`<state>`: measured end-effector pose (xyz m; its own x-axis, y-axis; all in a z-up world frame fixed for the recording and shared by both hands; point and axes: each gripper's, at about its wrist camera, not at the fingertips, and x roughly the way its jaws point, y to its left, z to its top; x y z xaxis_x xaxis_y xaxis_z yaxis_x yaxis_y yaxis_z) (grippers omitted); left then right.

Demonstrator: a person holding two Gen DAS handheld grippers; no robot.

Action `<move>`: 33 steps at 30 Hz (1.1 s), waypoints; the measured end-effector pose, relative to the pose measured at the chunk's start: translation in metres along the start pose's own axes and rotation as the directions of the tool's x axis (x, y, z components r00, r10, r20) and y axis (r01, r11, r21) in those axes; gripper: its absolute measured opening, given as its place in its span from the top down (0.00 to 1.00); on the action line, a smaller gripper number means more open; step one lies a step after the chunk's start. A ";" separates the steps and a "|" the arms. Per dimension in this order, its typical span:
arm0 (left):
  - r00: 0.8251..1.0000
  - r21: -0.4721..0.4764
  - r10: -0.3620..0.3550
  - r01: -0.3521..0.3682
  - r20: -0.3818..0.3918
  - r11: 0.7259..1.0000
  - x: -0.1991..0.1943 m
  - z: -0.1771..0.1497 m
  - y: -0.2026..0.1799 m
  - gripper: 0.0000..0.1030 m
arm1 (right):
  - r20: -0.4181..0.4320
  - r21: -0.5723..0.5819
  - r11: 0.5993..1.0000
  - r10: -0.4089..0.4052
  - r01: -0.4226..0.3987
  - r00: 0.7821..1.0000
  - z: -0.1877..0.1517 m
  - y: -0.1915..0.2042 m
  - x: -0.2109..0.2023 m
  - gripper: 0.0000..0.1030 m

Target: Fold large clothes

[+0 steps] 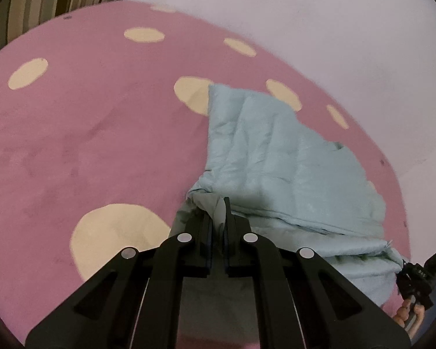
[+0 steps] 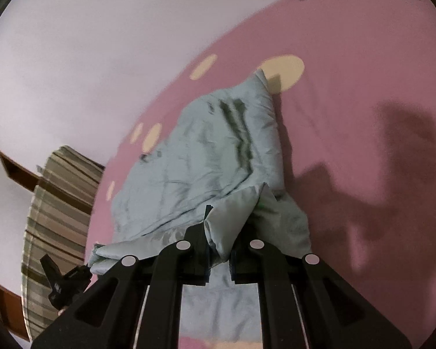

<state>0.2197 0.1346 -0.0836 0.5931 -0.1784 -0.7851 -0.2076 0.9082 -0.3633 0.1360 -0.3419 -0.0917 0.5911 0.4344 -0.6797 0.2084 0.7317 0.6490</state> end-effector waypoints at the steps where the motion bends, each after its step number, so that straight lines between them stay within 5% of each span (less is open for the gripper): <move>1: 1.000 0.002 0.006 -0.006 -0.007 1.000 0.006 0.000 0.000 0.95 | -0.014 0.002 1.000 -0.015 0.015 1.000 0.001 -0.002 0.008 0.91; 18: 0.998 0.086 -0.016 0.010 0.068 0.996 0.019 0.051 -0.033 0.93 | 0.052 -0.026 0.999 -0.034 0.035 0.998 0.045 0.007 0.021 0.90; 21: 0.998 0.088 -0.012 0.006 0.064 0.996 0.028 0.058 -0.037 0.79 | 0.029 -0.010 0.999 -0.045 0.045 0.999 0.052 0.004 0.031 0.84; 25: 0.993 0.081 -0.006 -0.004 0.116 0.997 0.021 0.064 -0.038 0.31 | 0.042 -0.016 0.999 -0.029 0.030 0.999 0.058 0.003 0.027 0.51; 28: 0.989 0.056 -0.031 0.023 0.145 0.998 0.011 0.071 -0.032 0.29 | 0.092 -0.015 0.999 -0.030 0.031 0.995 0.061 0.003 0.014 0.39; 33: 0.989 0.053 -0.047 0.040 0.141 0.998 0.008 0.070 -0.015 0.28 | 0.115 -0.031 0.999 -0.027 0.031 0.993 0.064 -0.003 -0.001 0.38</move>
<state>0.2820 0.1458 -0.0490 0.7060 -0.1657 -0.6886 -0.1426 0.9191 -0.3673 0.1842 -0.3782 -0.0712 0.6711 0.3507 -0.6532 0.2028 0.7607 0.6167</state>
